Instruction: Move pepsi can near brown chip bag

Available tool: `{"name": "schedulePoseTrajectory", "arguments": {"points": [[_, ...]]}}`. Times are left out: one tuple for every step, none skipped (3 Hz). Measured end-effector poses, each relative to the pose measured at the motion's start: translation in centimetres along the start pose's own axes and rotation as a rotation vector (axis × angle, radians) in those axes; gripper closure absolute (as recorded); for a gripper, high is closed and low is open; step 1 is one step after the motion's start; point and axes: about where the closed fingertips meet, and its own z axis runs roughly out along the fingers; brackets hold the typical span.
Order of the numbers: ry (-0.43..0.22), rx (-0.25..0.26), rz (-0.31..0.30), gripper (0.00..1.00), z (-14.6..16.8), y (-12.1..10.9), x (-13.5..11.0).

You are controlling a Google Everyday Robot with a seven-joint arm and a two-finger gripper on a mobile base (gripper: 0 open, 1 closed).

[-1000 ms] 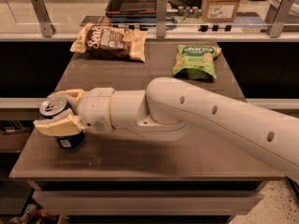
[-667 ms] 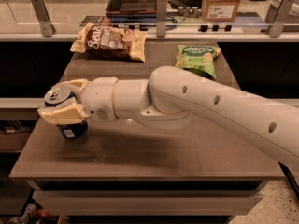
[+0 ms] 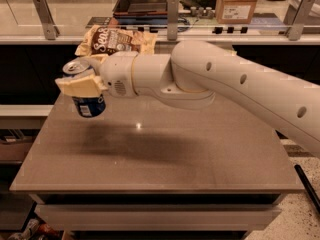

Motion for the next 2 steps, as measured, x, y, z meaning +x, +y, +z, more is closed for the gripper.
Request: {"name": "schedulePoseTrajectory", "arguments": {"points": [[-0.007,0.051,-0.027,1.0,-0.9,-3.7,-1.9],[0.006,0.118,-0.068,1.0,-1.3,-7.7,-3.3]]}}
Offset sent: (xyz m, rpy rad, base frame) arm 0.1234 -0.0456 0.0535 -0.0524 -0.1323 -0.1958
